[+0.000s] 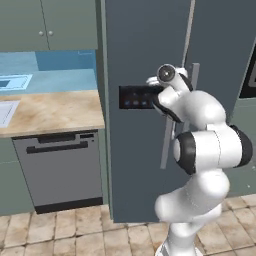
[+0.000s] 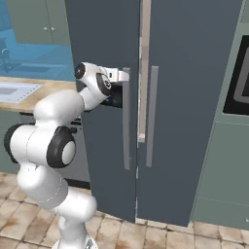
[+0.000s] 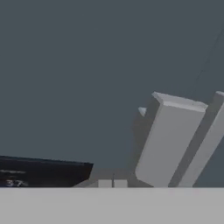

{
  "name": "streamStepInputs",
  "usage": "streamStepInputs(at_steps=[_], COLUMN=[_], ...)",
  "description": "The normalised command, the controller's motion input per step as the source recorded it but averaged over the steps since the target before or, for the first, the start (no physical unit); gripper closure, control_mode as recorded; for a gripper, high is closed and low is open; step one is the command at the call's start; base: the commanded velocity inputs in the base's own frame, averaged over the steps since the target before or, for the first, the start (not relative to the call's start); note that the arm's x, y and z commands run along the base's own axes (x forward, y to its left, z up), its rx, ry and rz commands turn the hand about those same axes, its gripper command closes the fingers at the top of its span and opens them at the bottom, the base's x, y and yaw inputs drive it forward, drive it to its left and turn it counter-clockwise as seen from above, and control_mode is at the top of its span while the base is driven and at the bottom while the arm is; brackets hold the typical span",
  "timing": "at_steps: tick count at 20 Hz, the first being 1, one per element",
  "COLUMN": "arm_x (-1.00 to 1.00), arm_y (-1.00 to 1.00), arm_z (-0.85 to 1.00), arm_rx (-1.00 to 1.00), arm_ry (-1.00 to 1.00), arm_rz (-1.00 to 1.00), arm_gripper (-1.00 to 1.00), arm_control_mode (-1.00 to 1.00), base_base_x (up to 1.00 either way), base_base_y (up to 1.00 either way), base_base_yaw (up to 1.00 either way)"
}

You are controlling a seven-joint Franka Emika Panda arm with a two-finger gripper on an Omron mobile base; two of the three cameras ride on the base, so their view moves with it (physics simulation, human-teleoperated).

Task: Take the broccoli and eggplant from the second highest rack and move them to the highest rack where the squash and pear are located, to maximize freezer space. Close the freezer door after rearranging.

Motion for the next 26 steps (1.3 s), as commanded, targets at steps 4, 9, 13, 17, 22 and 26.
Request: streamStepInputs(at_steps=[4,9,13,17,22,26], arm_x=[0.57,0.66,0.48,0.42,0.33,0.11], arm_y=[-0.04,-0.12,-0.2,-0.21,-0.25,-0.33], arm_z=[0.13,0.13,0.18,0.19,0.17,0.29], arm_rx=[0.11,0.1,0.06,0.04,0.04,0.04], arm_ry=[-0.1,0.0,0.01,0.03,0.0,0.0], arm_rz=[0.09,0.08,0.09,0.1,0.11,0.15], arm_gripper=[1.0,1.0,1.0,1.0,1.0,1.0], arm_control_mode=[-1.0,-1.0,-1.0,-1.0,-1.0,-1.0], base_base_x=[0.0,0.0,0.0,0.0,0.0,0.0], base_base_y=[0.0,0.0,0.0,0.0,0.0,0.0], base_base_yaw=[0.0,0.0,0.0,0.0,0.0,0.0])
